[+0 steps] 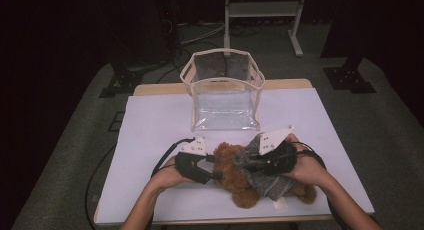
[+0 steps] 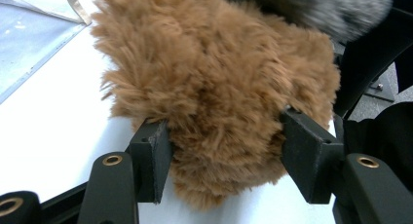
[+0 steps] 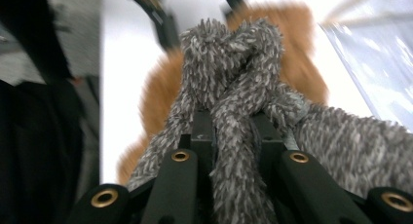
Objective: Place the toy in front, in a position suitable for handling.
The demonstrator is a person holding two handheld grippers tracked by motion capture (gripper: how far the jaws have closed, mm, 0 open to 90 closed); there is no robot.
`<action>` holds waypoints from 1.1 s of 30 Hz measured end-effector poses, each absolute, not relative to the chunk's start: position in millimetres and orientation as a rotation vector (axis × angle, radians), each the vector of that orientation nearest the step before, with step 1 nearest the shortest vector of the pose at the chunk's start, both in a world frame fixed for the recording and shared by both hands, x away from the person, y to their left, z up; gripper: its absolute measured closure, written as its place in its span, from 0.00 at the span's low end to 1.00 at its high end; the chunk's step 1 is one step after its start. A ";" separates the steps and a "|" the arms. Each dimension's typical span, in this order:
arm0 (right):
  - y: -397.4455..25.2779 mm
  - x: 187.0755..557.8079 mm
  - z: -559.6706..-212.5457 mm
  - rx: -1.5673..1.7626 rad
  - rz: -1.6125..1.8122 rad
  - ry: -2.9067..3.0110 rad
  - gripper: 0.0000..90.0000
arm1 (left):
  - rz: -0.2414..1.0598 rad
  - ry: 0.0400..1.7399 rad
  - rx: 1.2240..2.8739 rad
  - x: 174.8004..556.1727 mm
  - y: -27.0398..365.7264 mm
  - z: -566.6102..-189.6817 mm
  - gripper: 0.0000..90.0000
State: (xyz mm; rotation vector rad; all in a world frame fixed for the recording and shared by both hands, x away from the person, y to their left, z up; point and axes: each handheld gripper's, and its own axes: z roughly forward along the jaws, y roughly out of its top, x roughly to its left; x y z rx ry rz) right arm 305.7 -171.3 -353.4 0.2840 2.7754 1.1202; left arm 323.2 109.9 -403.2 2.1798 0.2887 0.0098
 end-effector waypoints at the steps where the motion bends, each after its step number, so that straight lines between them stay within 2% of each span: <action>1: -177.9 307.8 -355.3 0.311 1.108 2.770 0.84 | 0.007 0.290 2.177 323.2 109.7 -403.5 0.45; 4: -197.7 316.8 -358.0 0.407 1.143 2.744 0.84 | 0.002 0.279 2.178 323.0 102.7 -404.8 0.45; 7: -194.9 318.7 -356.9 0.404 1.138 2.742 0.84 | 0.006 0.274 2.187 323.5 100.0 -404.8 0.46; 17: -142.0 323.7 -345.0 0.264 1.203 2.764 0.84 | 0.018 0.261 2.179 322.1 94.7 -405.6 0.48; 22: -119.5 339.3 -343.9 0.273 1.157 2.774 0.84 | 0.025 0.267 2.173 322.0 97.2 -406.8 0.48; 26: -132.6 351.5 -344.2 0.361 1.165 2.747 0.84 | 0.026 0.260 2.173 322.1 97.3 -406.9 0.48; 33: -166.7 351.2 -350.6 0.455 1.166 2.738 0.84 | 0.019 0.258 2.172 322.0 96.5 -406.4 0.48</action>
